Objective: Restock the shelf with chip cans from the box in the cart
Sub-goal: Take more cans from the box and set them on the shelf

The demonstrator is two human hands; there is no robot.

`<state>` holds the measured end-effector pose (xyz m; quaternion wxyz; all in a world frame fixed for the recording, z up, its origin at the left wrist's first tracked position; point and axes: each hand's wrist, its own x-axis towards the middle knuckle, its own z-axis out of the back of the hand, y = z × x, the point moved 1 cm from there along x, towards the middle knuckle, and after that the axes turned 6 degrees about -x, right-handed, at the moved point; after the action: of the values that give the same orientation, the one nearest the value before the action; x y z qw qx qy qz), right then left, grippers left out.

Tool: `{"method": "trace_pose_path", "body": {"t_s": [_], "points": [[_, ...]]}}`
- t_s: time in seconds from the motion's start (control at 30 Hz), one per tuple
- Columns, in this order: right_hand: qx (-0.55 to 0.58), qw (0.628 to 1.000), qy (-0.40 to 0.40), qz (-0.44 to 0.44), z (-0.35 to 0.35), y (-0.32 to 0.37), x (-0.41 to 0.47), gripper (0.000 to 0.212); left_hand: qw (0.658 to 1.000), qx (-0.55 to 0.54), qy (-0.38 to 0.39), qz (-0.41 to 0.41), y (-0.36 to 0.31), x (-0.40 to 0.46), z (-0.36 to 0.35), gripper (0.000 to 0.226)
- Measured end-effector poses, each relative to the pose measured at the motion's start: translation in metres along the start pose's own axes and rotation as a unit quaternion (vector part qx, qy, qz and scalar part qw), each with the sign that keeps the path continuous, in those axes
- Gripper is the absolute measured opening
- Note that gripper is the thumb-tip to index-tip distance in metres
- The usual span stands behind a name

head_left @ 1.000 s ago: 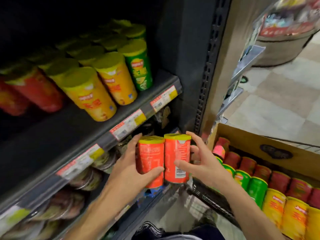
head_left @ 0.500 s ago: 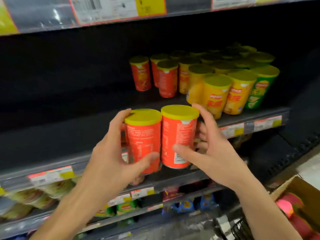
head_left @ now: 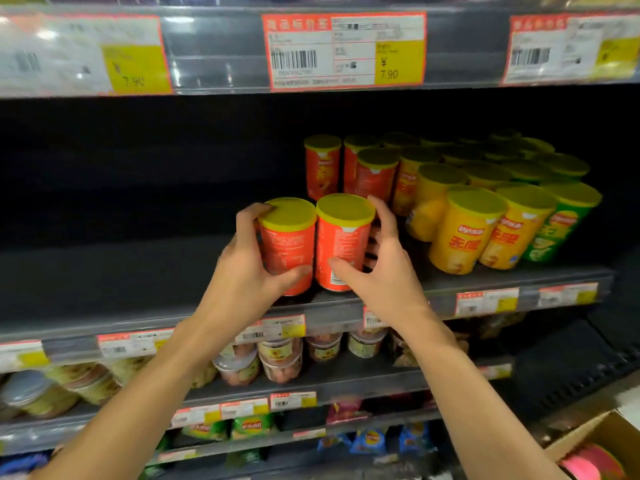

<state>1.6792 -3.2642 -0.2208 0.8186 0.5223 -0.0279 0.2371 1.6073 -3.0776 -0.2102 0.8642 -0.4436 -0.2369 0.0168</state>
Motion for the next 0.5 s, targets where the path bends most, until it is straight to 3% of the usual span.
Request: {"method": "trace_pose_path", "body": {"t_s": [0.5], "points": [[-0.045,0.998,-0.054,0.003,0.026,-0.027,-0.017,0.097,0.998,-0.036,0.041,-0.016,0.015,0.007,-0.017,0.086]]}}
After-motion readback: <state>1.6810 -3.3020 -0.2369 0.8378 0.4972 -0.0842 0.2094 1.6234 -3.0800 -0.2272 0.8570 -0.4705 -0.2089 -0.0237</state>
